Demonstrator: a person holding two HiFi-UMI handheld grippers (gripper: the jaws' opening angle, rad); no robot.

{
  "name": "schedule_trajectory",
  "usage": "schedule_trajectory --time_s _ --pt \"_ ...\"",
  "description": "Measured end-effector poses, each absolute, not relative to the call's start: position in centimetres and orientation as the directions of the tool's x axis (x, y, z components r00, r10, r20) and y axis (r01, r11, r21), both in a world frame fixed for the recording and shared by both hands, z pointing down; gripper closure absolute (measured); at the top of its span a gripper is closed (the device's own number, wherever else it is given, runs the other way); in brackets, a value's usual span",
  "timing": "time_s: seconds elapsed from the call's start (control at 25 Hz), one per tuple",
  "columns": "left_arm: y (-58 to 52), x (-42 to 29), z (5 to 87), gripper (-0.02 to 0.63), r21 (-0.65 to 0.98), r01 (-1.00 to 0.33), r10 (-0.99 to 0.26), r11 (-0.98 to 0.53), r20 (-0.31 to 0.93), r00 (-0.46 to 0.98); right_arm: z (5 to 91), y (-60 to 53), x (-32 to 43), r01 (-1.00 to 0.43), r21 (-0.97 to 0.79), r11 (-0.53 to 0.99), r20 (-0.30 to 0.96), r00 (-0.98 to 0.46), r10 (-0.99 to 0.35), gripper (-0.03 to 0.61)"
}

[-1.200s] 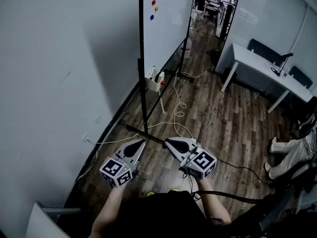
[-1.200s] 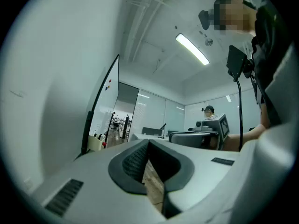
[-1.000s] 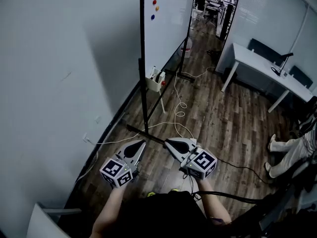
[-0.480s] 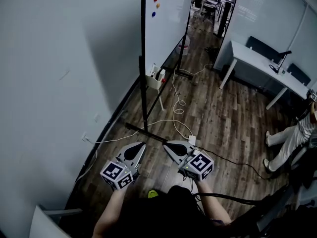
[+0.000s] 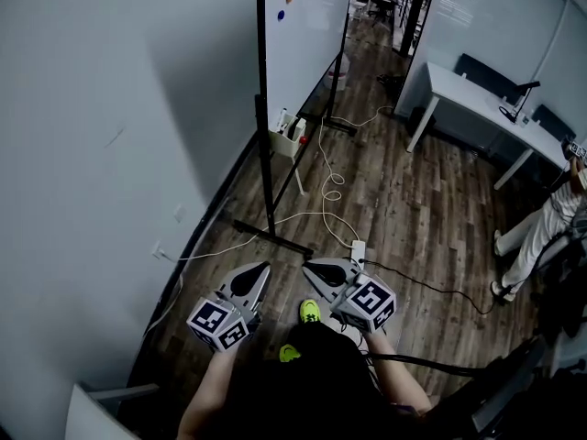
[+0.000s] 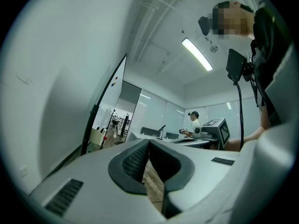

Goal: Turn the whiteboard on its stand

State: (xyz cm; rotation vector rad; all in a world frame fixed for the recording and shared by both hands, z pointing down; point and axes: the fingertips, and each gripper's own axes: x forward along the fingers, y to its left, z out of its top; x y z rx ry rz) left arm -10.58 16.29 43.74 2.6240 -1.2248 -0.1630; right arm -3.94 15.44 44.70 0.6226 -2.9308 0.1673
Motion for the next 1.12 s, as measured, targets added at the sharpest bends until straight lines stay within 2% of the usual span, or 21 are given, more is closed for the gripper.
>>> schedule_trajectory --time_s 0.6,0.64,0.72,1.12 --pt "10.7 -12.3 45.2 0.614 0.295 -0.765 -0.791 -0.573 0.047 0.61 46.6 9.2 -5.4 -0.392 -0.124 0.912 0.177 -0.913 -0.368 0.555" --pt "10.0 -12.4 45.2 0.611 0.298 -0.765 -0.792 -0.57 0.047 0.608 46.7 8.5 -5.5 -0.389 -0.128 0.912 0.177 -0.914 -0.365 0.554" --pt "8.6 -12.5 45.3 0.564 0.302 -0.767 -0.795 -0.566 0.048 0.605 46.9 7.2 -5.6 -0.387 -0.134 0.912 0.175 -0.915 -0.363 0.554" --pt "0.5 -11.6 45.4 0.546 0.293 -0.768 -0.787 -0.57 0.075 0.612 47.3 -1.0 -4.8 -0.399 -0.165 0.902 0.168 -0.912 -0.373 0.554"
